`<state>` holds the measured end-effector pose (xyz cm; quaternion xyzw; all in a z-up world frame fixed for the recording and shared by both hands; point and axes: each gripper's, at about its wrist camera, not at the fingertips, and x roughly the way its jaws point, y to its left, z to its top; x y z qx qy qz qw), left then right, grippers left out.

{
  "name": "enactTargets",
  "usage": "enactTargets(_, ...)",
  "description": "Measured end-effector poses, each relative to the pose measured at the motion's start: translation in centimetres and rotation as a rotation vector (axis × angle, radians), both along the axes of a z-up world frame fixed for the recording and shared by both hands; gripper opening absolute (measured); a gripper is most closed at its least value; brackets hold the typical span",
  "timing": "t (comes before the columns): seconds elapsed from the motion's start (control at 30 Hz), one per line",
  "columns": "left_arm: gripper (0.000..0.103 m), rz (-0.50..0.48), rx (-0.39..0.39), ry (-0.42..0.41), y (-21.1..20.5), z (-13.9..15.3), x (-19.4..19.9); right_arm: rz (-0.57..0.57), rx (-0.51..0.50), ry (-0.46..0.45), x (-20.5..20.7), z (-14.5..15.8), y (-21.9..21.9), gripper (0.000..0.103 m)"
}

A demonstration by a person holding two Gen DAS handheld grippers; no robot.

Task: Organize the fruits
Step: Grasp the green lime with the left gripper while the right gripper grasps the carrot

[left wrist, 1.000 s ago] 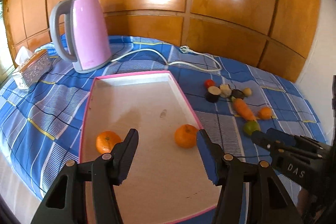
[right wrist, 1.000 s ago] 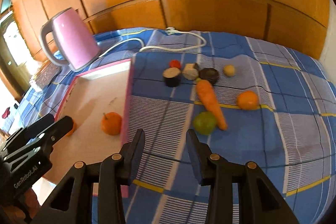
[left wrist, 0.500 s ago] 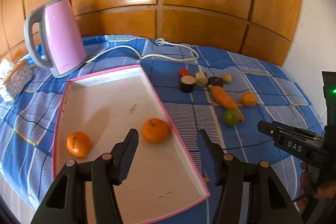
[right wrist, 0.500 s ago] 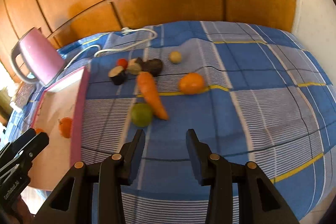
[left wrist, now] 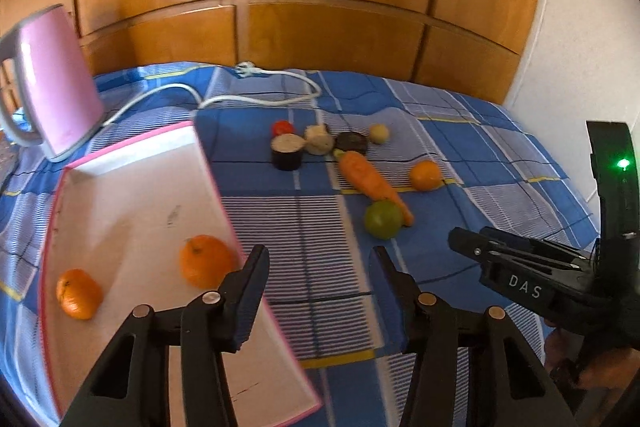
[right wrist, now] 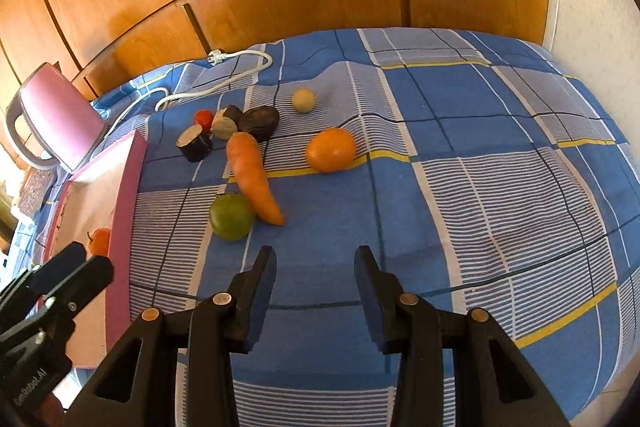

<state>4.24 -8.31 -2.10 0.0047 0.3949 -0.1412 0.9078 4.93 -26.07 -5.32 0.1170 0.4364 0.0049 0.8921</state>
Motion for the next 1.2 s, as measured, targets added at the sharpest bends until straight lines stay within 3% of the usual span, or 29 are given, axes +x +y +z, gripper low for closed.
enactTargets(0.87,0.052,-0.037,-0.059,0.090,-5.4,-3.7,5.6,0.017,0.016,-0.008,4.4,1.2,-1.2,0.041)
enactTargets(0.97,0.046,-0.034,-0.069,0.111,-5.6,-4.4,6.4,0.017,0.014,-0.008,4.7,1.2,-1.2,0.041)
enactTargets(1.03,0.033,-0.035,-0.084,0.133,-5.5,-4.8,6.7,0.018,0.017,-0.008,4.8,1.1,-1.2,0.041)
enactTargets(1.2,0.033,-0.024,-0.106,0.138,-4.6,-4.7,6.7,0.036,0.024,-0.010,5.4,1.0,-0.8,0.041)
